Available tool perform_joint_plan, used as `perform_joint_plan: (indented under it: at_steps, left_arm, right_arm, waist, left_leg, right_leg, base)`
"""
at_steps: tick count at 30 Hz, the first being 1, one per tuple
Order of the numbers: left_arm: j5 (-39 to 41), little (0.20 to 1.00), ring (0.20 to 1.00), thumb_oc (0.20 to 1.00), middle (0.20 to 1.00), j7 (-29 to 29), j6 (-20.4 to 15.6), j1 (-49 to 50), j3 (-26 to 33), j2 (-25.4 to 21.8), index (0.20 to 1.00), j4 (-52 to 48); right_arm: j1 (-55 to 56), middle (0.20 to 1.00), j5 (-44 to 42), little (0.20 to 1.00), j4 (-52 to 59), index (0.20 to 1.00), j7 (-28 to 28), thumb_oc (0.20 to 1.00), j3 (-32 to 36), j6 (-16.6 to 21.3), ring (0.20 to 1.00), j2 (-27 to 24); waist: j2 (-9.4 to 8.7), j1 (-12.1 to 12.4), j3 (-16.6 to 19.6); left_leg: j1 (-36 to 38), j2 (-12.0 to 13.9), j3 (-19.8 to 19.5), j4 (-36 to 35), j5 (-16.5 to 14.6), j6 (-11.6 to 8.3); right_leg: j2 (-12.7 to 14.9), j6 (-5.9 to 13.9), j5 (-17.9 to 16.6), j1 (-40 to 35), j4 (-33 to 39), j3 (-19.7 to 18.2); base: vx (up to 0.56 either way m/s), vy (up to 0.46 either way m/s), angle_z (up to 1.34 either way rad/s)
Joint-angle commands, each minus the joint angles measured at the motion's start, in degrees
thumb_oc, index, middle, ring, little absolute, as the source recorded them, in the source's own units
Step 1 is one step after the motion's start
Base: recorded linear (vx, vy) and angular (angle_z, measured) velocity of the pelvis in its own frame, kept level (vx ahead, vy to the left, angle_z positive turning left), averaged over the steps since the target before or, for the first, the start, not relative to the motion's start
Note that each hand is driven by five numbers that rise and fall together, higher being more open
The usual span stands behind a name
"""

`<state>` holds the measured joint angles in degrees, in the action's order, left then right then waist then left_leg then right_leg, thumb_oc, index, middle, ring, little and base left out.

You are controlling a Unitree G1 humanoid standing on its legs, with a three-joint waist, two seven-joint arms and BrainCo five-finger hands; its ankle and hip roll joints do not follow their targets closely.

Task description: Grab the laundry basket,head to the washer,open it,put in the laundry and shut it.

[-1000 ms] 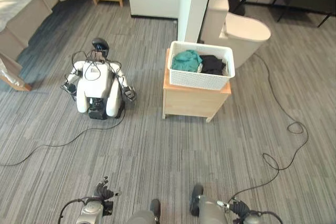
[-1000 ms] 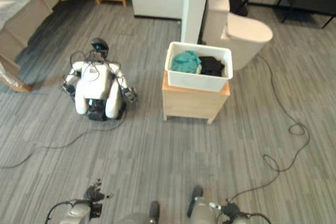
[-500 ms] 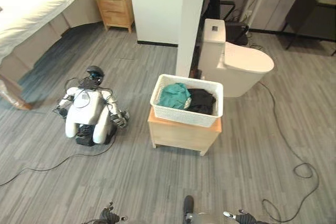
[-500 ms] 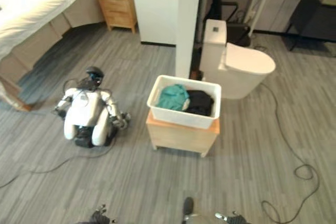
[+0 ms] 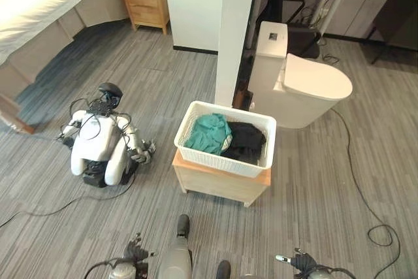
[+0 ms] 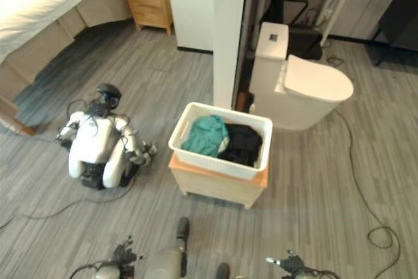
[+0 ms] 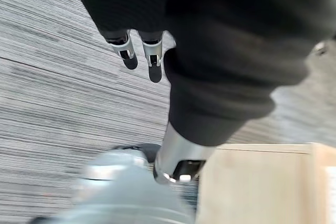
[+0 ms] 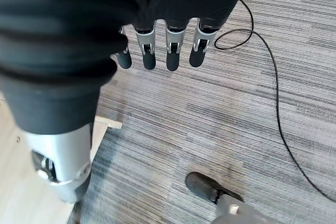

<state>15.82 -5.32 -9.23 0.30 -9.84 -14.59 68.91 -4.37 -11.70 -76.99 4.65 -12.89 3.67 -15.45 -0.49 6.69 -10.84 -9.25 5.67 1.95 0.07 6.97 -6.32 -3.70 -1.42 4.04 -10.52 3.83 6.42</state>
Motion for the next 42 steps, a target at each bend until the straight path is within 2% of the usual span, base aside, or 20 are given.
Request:
perform_joint_plan:
  at_steps: [1, 3, 6, 7, 10, 13, 15, 16, 17, 18, 20, 21, 22, 26, 28, 31, 35, 36, 39, 42]
  left_arm:
    - [0.0, 1.0, 1.0, 1.0, 1.0, -0.5, -1.1, -1.9, -0.3, -2.3, 1.0, 0.2]
    - [1.2, 1.0, 1.0, 1.0, 1.0, -1.7, -1.3, -1.4, 1.4, -2.8, 1.0, 0.3]
    - [2.5, 1.0, 1.0, 1.0, 1.0, -5.5, -0.8, -1.6, 5.5, -3.1, 1.0, 2.8]
    - [3.3, 1.0, 1.0, 1.0, 1.0, -7.0, 0.6, -2.8, 7.8, -3.2, 1.0, 7.1]
    - [5.7, 1.0, 1.0, 1.0, 1.0, -5.5, 2.6, -2.8, 11.5, -3.1, 1.0, 11.0]
    - [11.2, 1.0, 1.0, 1.0, 1.0, -2.0, 4.6, -1.2, 17.4, -6.4, 1.0, 12.9]
    - [9.9, 1.0, 1.0, 1.0, 1.0, -1.9, 4.7, -0.9, 17.7, -8.0, 1.0, 11.3]
    - [9.0, 1.0, 1.0, 1.0, 1.0, -2.0, 4.4, -0.1, 17.9, -9.5, 1.0, 7.9]
    - [5.5, 1.0, 1.0, 1.0, 1.0, -2.5, 4.3, 3.7, 17.6, -13.1, 1.0, -7.3]
    - [5.5, 1.0, 1.0, 1.0, 1.0, -2.6, 4.5, 4.0, 17.7, -13.1, 1.0, -7.6]
    - [1.9, 1.0, 1.0, 1.0, 1.0, -1.6, 5.6, 9.8, 19.4, -16.3, 1.0, -26.5]
    - [-0.9, 1.0, 1.0, 1.0, 1.0, 0.2, 6.8, 12.4, 19.7, -18.3, 1.0, -38.0]
    - [-1.0, 1.0, 1.0, 1.0, 1.0, 0.2, 7.0, 12.6, 19.7, -18.3, 1.0, -38.3]
    - [-0.1, 1.0, 1.0, 1.0, 1.0, 1.3, 7.7, 9.6, 17.4, -20.5, 1.0, -43.3]
    - [1.4, 1.0, 1.0, 1.0, 1.0, 0.2, 8.6, -2.3, 10.4, -24.5, 1.0, -43.0]
    - [3.0, 1.0, 1.0, 1.0, 1.0, -0.7, 8.9, -9.2, 6.8, -25.3, 1.0, -41.5]
    - [9.6, 1.0, 1.0, 1.0, 1.0, -1.9, 9.1, -28.1, -4.1, -27.9, 1.0, -33.0]
    - [9.6, 1.0, 1.0, 1.0, 1.0, -1.9, 9.1, -28.2, -4.1, -27.9, 1.0, -33.0]
    - [12.6, 1.0, 1.0, 1.0, 1.0, -2.8, 9.7, -40.5, -10.6, -30.0, 1.0, -27.6]
    - [14.0, 1.0, 1.0, 1.0, 1.0, -2.1, 10.4, -53.6, -17.3, -29.3, 1.0, -13.3]
  right_arm:
    - [0.8, 1.0, -5.7, 1.0, 0.1, 1.0, 0.4, 1.0, 3.9, 0.7, 1.0, -0.2]
    - [0.5, 1.0, -10.9, 1.0, -1.2, 1.0, 1.7, 1.0, 8.6, 1.3, 1.0, -0.9]
    - [0.3, 1.0, -14.7, 1.0, -1.0, 1.0, 3.6, 1.0, 12.9, 1.7, 1.0, -2.2]
    - [0.9, 1.0, -15.9, 1.0, -0.9, 1.0, 4.7, 1.0, 14.6, 1.2, 1.0, -2.7]
    - [1.1, 1.0, -16.7, 1.0, -3.0, 1.0, 4.7, 1.0, 18.7, -0.4, 1.0, -5.5]
    - [1.5, 1.0, -18.5, 1.0, -5.1, 1.0, 4.2, 1.0, 24.6, -1.4, 1.0, -12.1]
    - [1.7, 1.0, -18.3, 1.0, -4.1, 1.0, 4.3, 1.0, 25.4, -1.4, 1.0, -13.6]
    - [2.5, 1.0, -17.7, 1.0, -1.7, 1.0, 4.0, 1.0, 25.9, -1.4, 1.0, -14.7]
    - [4.0, 1.0, -15.7, 1.0, 6.3, 1.0, 4.3, 1.0, 26.2, -1.0, 1.0, -16.4]
    - [4.2, 1.0, -15.6, 1.0, 6.5, 1.0, 4.4, 1.0, 26.2, -1.1, 1.0, -16.3]
    - [7.8, 1.0, -10.9, 1.0, 21.3, 1.0, 4.2, 1.0, 26.8, -1.7, 1.0, -18.0]
    - [9.0, 1.0, -7.6, 1.0, 34.8, 1.0, 3.9, 1.0, 27.3, -2.4, 1.0, -19.7]
    - [9.2, 1.0, -7.5, 1.0, 35.2, 1.0, 3.9, 1.0, 27.4, -2.6, 1.0, -19.6]
    - [7.1, 1.0, -6.0, 1.0, 44.1, 1.0, 3.3, 1.0, 26.3, -3.1, 1.0, -20.7]
    - [-2.5, 1.0, -7.1, 1.0, 45.4, 1.0, 2.1, 1.0, 18.5, -4.3, 1.0, -22.9]
    - [-8.3, 1.0, -7.1, 1.0, 44.9, 1.0, 2.4, 1.0, 14.3, -5.1, 1.0, -23.4]
    - [-24.1, 1.0, -8.3, 1.0, 37.5, 1.0, 3.1, 1.0, 4.9, -7.1, 1.0, -25.8]
    - [-24.2, 1.0, -8.3, 1.0, 37.4, 1.0, 3.1, 1.0, 4.9, -7.1, 1.0, -25.8]
    - [-33.7, 1.0, -8.3, 1.0, 29.9, 1.0, 3.6, 1.0, -0.8, -8.6, 1.0, -26.9]
    - [-43.6, 1.0, -8.0, 1.0, 20.9, 1.0, 3.9, 1.0, -6.8, -9.6, 1.0, -26.9]
  waist:
    - [-0.25, 0.2, 1.0]
    - [0.85, -0.5, 1.1]
    - [2.32, -1.9, 1.5]
    - [1.0, -3.1, 2.1]
    - [0.44, -3.6, 3.4]
    - [0.99, -3.5, 5.8]
    - [1.19, -3.6, 6.0]
    - [1.36, -3.5, 6.0]
    - [1.59, -3.2, 5.8]
    - [1.56, -3.3, 6.0]
    - [1.53, -3.0, 5.7]
    - [1.45, -2.9, 4.8]
    - [1.44, -2.9, 4.9]
    - [1.43, -2.9, 3.8]
    - [0.74, -2.4, 0.2]
    - [0.4, -2.1, -2.4]
    - [0.12, -1.3, -8.9]
    - [0.13, -1.3, -9.0]
    - [0.7, -1.2, -11.5]
    - [1.09, -1.2, -13.7]
  left_leg:
    - [-0.6, -1.9, 0.7, 4.7, -1.9, 4.66]
    - [1.1, -1.9, 1.9, 4.0, -3.4, 5.21]
    - [4.0, -0.6, 3.0, 2.0, -4.9, 4.64]
    - [5.1, -1.8, 3.7, 1.6, -5.5, 4.54]
    - [7.5, -1.9, 5.3, -0.3, -5.7, 4.21]
    - [8.5, -1.3, 5.2, -2.6, -4.8, 3.4]
    - [8.8, -1.1, 4.8, -3.3, -4.5, 3.11]
    - [8.8, -0.9, 4.4, -3.7, -4.2, 2.92]
    - [9.3, -0.6, 4.1, -4.2, -4.1, 2.7]
    - [9.1, -0.6, 4.0, -4.3, -3.9, 2.73]
    - [8.9, -0.2, 3.8, -4.5, -3.7, 2.65]
    - [8.5, 0.1, 3.4, -4.5, -3.8, 2.61]
    - [8.3, 0.1, 3.4, -4.6, -3.5, 2.65]
    - [6.9, 0.4, 2.8, -4.7, -3.2, 2.68]
    - [3.4, 0.7, 1.9, -4.4, -1.9, 2.57]
    - [1.2, 0.8, 1.3, -4.1, -1.1, 2.57]
    - [-4.7, 0.7, 0.0, -1.3, 0.3, 2.35]
    - [-4.7, 0.7, 0.0, -1.2, 0.3, 2.35]
    - [-7.0, 0.5, -0.3, -0.5, 1.1, 2.04]
    - [-8.2, 0.5, -0.3, -0.3, 1.8, 1.72]
  right_leg:
    - [7.4, 7.97, 2.2, 8.7, -21.4, 1.7]
    - [10.2, 9.36, 1.0, 12.1, -20.5, 3.7]
    - [15.2, 9.18, -2.0, 14.9, -14.0, 6.5]
    - [15.6, 9.67, -3.2, 12.6, -8.8, 5.2]
    - [15.5, 10.58, -4.5, 10.7, -6.6, 4.9]
    - [14.9, 10.92, -5.2, 8.5, -4.2, 6.7]
    - [14.6, 10.83, -5.0, 8.0, -3.8, 7.1]
    - [14.3, 10.7, -4.8, 7.7, -3.5, 7.3]
    - [13.9, 10.64, -4.4, 7.1, -3.3, 7.8]
    - [13.9, 10.62, -4.6, 7.2, -3.2, 7.9]
    - [13.5, 10.43, -4.2, 7.1, -3.3, 8.3]
    - [13.2, 10.32, -3.6, 7.3, -3.4, 8.5]
    - [13.2, 10.29, -3.9, 7.5, -3.4, 8.5]
    - [12.9, 10.04, -3.7, 8.6, -3.8, 8.5]
    - [12.8, 9.9, -4.1, 11.5, -4.5, 8.9]
    - [12.6, 9.68, -4.4, 13.6, -5.2, 8.9]
    - [12.8, 9.26, -5.3, 18.3, -7.3, 9.3]
    - [12.8, 9.26, -5.3, 18.3, -7.3, 9.3]
    - [13.0, 9.34, -6.0, 20.1, -7.6, 9.5]
    - [13.1, 9.51, -6.8, 21.3, -7.6, 9.6]
  base:
    - [0.14, 0.177, -0.84]
    - [0.09, 0.08, -0.54]
    - [0.11, -0.021, -0.43]
    - [0.12, -0.008, -0.12]
    - [0.17, -0.004, 0.01]
    - [0.16, -0.023, -0.29]
    - [0.07, -0.014, 0.15]
    - [0.08, -0.016, 0.18]
    - [0.04, -0.007, 0.1]
    - [0.03, -0.005, 0.09]
    - [0.01, -0.021, 0.16]
    - [-0.01, -0.022, 0.23]
    - [-0.03, -0.016, 0.15]
    - [-0.06, -0.001, 0.05]
    - [-0.22, -0.032, 0.07]
    - [-0.18, -0.038, 0.17]
    - [-0.19, -0.024, 0.17]
    - [-0.12, 0.003, 0.2]
    - [-0.08, 0.019, 0.06]
    - [-0.07, 0.015, 0.15]
